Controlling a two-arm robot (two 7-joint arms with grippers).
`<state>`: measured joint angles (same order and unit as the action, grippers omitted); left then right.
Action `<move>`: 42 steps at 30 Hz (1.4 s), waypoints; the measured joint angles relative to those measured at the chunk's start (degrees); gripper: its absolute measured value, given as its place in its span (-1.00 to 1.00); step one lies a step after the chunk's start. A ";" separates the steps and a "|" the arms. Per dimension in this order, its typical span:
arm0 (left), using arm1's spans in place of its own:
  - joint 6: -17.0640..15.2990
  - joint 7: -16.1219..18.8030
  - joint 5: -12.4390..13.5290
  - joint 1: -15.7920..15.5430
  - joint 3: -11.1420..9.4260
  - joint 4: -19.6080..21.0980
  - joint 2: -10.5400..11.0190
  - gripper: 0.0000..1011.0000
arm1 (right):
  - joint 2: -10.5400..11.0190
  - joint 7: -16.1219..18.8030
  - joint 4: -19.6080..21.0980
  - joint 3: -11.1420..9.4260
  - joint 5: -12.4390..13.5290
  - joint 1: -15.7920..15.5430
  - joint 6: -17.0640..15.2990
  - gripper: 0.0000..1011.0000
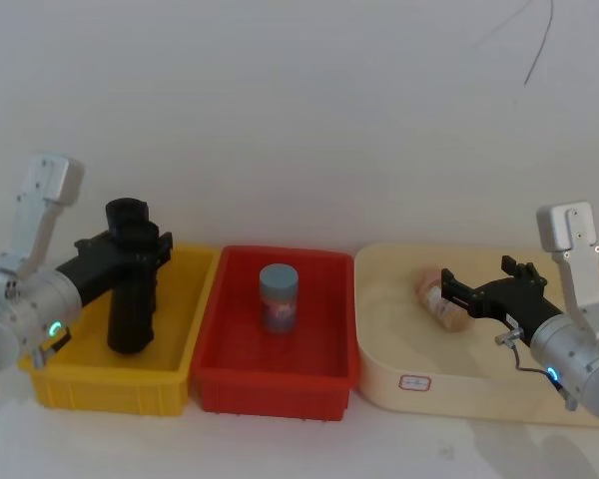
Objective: Pick up the garbage bag with the one hand and transfer it to the other hand.
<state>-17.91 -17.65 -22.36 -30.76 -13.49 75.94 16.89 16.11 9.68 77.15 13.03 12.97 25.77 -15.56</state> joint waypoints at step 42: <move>-1.91 -14.26 -10.11 -7.04 1.20 -1.73 2.23 0.12 | 0.00 0.00 0.00 0.00 0.00 0.00 0.00 0.98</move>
<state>-19.82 -31.91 -32.48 -37.80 -12.29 74.20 19.12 16.11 9.68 77.15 13.03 12.97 25.77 -15.56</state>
